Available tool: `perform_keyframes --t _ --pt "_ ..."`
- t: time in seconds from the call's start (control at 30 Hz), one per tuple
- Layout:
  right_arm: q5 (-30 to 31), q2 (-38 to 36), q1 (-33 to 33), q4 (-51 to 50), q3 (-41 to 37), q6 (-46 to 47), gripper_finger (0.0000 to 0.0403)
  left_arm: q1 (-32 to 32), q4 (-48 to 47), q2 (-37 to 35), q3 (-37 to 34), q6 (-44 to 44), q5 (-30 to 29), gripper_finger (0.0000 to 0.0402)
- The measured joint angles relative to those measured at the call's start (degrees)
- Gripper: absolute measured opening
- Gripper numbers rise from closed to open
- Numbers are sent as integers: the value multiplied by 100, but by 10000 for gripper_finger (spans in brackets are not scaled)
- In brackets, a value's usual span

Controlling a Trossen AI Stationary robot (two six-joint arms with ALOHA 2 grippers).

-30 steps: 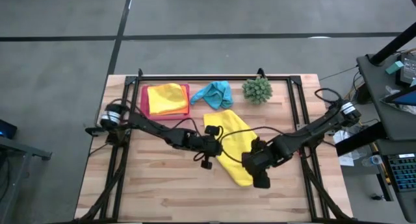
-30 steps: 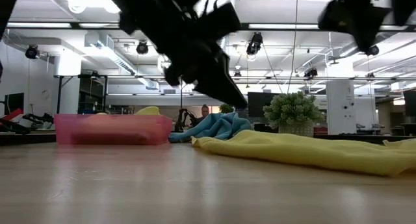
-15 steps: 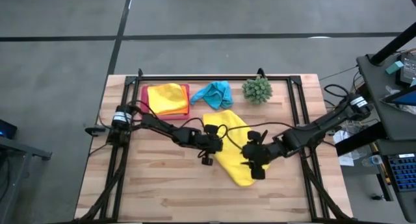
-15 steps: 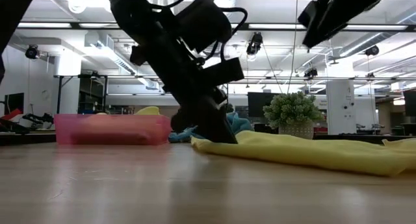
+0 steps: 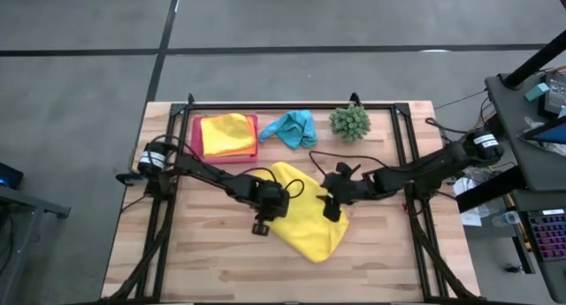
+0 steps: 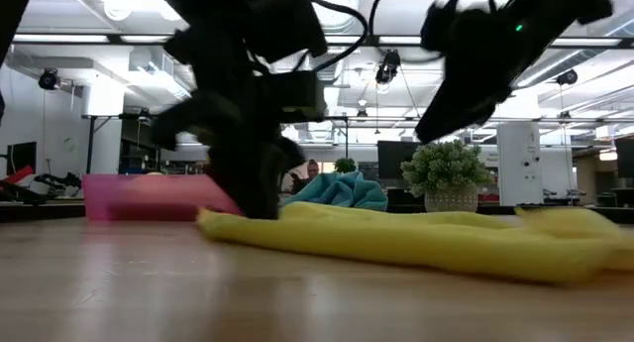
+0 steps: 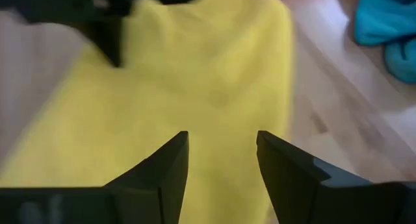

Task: Fold microfiber towels
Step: Fold the yellow towel

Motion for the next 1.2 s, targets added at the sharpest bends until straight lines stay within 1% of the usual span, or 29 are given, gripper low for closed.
perform_keyframes --t 0.1,0.2,0.3,0.4,0.57,0.77,0.87,0.93,1.0,1.07,1.13,1.2 --pt "38 355 -221 347 -75 100 167 -57 -147 -211 -26 -3 1 0" --pt "5 808 -405 796 -77 -33 160 -93 -111 -521 -26 -12 -5 0" --pt "-129 1244 -616 1466 -75 -322 155 -128 -103 -740 -27 -83 -28 0" --pt "-409 1569 -868 2041 -75 -625 151 -163 -168 -957 -64 -257 -74 0" --pt "-734 1867 -1372 2537 -42 -1058 150 -250 -29 -1275 -374 -404 -114 0" --pt "-1371 2101 -1875 2856 -44 -1394 150 -278 723 -1803 -1063 -635 -276 0" --pt "-1576 2149 -2048 2874 -46 -1493 150 -276 1304 -1991 -1425 -703 -360 0" --pt "-1623 2212 -2120 3026 -23 -1536 150 -259 1445 -2124 -1644 -709 -438 0" --pt "-1829 2245 -2178 3015 -25 -1547 150 -235 1750 -2183 -1770 -700 -495 0" --pt "-1998 2370 -2200 3195 46 -1562 150 -204 1739 -2228 -1892 -700 -569 0" --pt "-2148 2424 -2214 3196 17 -1560 148 -166 1980 -2233 -1964 -698 -572 0" --pt "-2239 2534 -2214 3434 60 -1554 141 -117 2010 -2274 -2028 -698 -573 0"
